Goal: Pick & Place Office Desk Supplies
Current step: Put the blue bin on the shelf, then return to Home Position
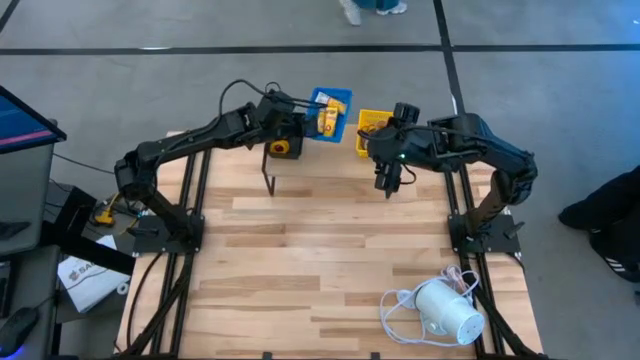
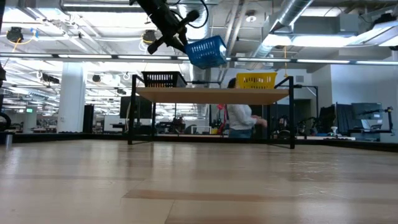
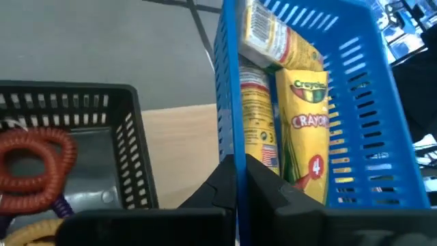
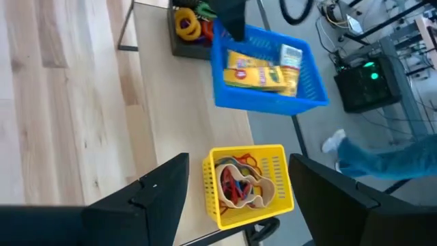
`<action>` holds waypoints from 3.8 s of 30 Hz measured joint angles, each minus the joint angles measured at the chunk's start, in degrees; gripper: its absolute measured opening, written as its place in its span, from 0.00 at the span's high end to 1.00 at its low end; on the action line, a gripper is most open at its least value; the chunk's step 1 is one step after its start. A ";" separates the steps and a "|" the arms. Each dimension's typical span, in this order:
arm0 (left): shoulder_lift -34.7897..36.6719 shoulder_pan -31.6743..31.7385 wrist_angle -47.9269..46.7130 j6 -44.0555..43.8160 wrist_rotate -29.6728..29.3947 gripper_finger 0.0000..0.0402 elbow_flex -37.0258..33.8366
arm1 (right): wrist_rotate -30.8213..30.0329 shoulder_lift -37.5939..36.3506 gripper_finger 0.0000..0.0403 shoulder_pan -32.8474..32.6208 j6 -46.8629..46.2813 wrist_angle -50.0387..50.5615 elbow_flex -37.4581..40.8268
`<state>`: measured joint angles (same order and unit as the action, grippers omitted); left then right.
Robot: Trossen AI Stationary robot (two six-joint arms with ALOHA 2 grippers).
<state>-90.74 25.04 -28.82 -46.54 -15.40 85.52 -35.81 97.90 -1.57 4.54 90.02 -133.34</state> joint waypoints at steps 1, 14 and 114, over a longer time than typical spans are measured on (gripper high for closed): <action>0.04 -0.21 -0.28 -0.27 -0.49 1.00 0.02 | 0.02 0.01 0.38 0.18 0.02 0.00 0.00; -1.17 -2.08 -3.53 -3.26 -1.21 1.00 0.09 | 1.50 0.01 0.38 0.25 0.43 0.00 0.00; 64.09 -28.93 41.23 17.98 19.88 0.76 -71.25 | 18.80 -70.88 0.38 -9.36 -41.88 -55.80 96.24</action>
<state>-26.65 -3.89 12.41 -28.56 4.48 14.26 -17.01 27.02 -10.93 -37.34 34.22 -37.10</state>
